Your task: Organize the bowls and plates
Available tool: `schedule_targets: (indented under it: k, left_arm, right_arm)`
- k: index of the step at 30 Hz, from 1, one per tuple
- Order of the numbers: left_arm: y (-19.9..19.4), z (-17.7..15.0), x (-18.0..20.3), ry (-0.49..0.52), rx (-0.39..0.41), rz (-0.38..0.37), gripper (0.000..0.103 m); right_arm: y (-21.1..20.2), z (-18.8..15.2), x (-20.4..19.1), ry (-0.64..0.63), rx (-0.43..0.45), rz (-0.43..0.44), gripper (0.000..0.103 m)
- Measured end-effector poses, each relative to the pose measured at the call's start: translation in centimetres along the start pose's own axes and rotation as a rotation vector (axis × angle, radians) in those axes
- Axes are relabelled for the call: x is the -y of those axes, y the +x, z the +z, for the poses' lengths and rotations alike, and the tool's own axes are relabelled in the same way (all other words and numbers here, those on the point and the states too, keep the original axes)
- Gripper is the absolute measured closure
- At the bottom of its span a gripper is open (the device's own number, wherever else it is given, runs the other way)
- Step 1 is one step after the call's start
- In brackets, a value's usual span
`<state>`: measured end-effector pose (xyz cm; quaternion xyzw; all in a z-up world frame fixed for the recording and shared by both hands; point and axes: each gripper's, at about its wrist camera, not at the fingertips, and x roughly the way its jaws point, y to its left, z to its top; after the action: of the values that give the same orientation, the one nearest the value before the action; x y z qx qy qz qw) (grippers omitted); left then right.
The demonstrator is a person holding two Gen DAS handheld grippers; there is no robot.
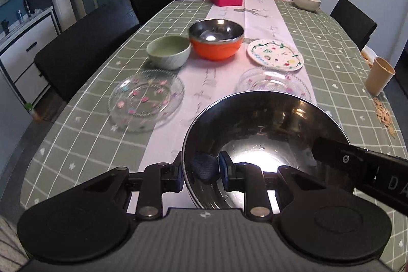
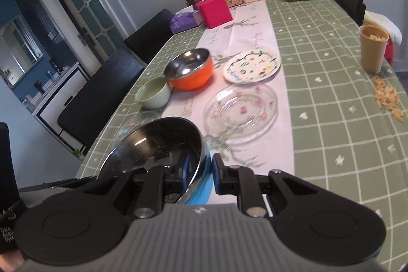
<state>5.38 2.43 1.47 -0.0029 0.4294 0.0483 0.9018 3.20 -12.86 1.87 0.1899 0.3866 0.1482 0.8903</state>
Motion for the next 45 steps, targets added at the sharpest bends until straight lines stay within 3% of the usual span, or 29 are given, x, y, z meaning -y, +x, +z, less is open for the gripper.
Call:
schedule_targets:
  k: [5, 15, 28, 35, 45]
  left_arm:
    - [-0.1, -1.9, -2.3, -0.065, -0.037, -0.052, 0.073]
    - [1.6, -3.5, -3.4, -0.055, -0.072, -0.075, 0.073]
    - [2.1, -4.3, -6.6, -0.076, -0.049, 0.017, 0.073]
    - [3.8, -4.8, -8.2, -0.125, -0.132, -0.063, 0.073]
    - [3.9, -5.0, -7.9, -0.079, -0.092, -0.067, 0.069]
  right_arm:
    - [-0.2, -1.8, -1.0, -0.028, -0.012, 0.026, 0.085]
    - [1.7, -3.2, -0.7, -0.017, -0.066, 0.007, 0.085]
    - [5.6, -5.6, -3.7, -0.107, -0.167, 0.026, 0.084]
    - [5.7, -5.9, -4.9, -0.162, -0.134, -0.014, 0.082]
    - [6.6, -6.2, -5.3, -0.208, -0.117, -0.023, 0.079]
